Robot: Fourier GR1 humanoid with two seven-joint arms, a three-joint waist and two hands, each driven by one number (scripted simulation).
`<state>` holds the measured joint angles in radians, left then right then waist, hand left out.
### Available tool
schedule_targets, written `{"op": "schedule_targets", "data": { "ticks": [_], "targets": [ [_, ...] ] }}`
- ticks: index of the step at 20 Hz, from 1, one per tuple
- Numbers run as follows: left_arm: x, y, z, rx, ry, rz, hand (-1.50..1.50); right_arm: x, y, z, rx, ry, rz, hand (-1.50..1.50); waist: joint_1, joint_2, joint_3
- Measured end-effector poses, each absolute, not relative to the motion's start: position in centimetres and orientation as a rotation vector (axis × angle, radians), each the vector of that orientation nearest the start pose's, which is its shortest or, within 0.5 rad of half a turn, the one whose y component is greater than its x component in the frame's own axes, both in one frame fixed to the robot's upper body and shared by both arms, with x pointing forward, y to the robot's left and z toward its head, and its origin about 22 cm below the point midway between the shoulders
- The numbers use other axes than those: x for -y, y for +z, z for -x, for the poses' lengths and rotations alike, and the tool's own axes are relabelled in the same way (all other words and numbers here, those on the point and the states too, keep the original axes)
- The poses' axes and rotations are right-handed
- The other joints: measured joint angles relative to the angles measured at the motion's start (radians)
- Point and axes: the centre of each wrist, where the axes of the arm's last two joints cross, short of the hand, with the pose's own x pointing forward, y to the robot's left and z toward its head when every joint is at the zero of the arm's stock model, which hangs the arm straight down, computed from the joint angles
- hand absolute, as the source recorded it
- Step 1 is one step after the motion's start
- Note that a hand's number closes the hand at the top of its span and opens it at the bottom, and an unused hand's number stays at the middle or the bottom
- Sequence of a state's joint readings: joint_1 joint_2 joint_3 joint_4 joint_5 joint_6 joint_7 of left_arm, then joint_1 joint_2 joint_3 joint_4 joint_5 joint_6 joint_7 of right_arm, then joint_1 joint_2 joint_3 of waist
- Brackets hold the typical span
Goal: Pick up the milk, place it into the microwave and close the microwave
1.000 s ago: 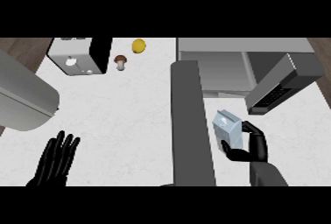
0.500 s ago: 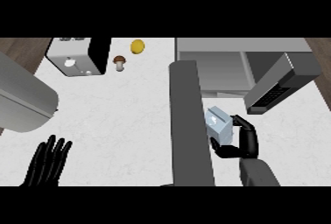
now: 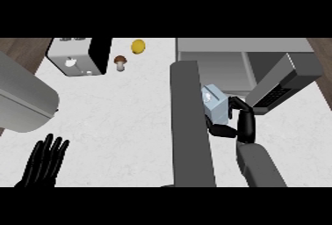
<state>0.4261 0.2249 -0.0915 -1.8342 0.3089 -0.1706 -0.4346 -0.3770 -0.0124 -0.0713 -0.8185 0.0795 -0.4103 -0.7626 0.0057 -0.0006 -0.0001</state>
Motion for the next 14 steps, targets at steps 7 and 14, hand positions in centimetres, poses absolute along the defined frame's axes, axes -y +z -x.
{"op": "schedule_targets", "data": {
  "ticks": [7, 14],
  "targets": [
    [-28.1, -0.9, -14.4, 1.864, 0.033, 0.201, -1.5, 20.2, -5.8, -35.3, 1.864, 0.132, 0.514, 1.5, 0.009, 0.003, 0.0],
    [-28.2, -0.4, -14.6, 1.859, 0.022, 0.213, -1.5, 21.6, -4.0, -38.5, 1.787, 0.236, 0.687, 1.5, 0.03, 0.011, 0.001]
  ]
}}
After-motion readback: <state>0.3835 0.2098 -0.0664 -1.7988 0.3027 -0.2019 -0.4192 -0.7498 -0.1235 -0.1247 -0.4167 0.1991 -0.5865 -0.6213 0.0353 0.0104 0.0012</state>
